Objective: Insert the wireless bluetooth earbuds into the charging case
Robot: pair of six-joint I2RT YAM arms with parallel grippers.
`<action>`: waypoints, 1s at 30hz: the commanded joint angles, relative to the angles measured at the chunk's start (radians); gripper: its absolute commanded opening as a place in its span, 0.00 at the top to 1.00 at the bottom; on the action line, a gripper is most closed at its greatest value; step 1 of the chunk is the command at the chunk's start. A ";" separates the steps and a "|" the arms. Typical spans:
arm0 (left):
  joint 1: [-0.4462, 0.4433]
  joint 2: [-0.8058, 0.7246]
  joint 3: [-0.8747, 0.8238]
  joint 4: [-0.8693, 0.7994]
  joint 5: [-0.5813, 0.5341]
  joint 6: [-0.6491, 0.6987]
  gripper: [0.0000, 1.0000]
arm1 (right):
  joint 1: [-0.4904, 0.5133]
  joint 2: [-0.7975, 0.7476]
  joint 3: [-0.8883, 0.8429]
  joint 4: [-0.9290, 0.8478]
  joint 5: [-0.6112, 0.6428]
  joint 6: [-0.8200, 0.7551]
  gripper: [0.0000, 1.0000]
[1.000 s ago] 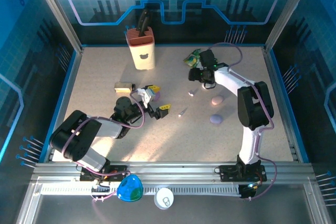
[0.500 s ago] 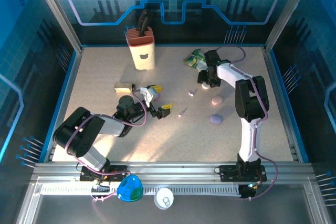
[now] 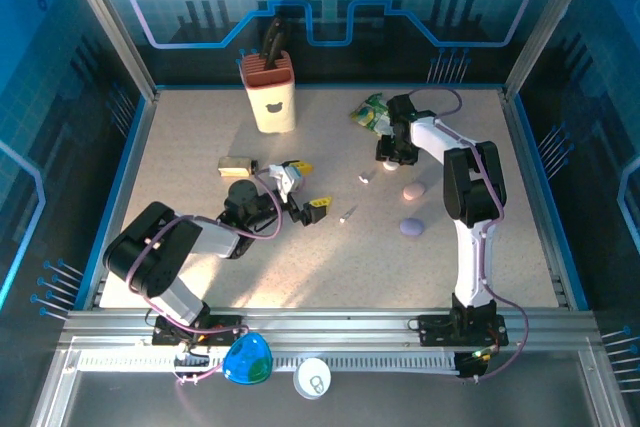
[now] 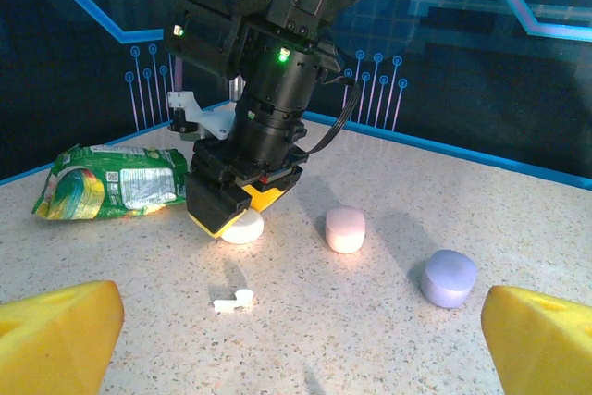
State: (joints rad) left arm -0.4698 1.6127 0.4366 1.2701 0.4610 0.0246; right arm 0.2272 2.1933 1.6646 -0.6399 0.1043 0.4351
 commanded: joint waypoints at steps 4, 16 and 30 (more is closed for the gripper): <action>-0.010 0.021 0.025 0.048 0.018 -0.017 0.01 | -0.009 0.013 0.016 -0.064 -0.011 -0.018 0.51; -0.036 0.047 0.089 -0.011 -0.080 -0.110 0.01 | -0.010 -0.240 -0.178 0.115 -0.095 0.114 0.53; -0.143 0.265 0.269 0.130 -0.327 -0.410 0.07 | 0.026 -0.623 -0.591 0.498 -0.193 0.447 0.57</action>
State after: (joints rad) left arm -0.5919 1.8557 0.6559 1.3254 0.1902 -0.2775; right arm 0.2367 1.6314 1.1088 -0.2443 -0.0624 0.7975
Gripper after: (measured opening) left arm 0.932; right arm 0.447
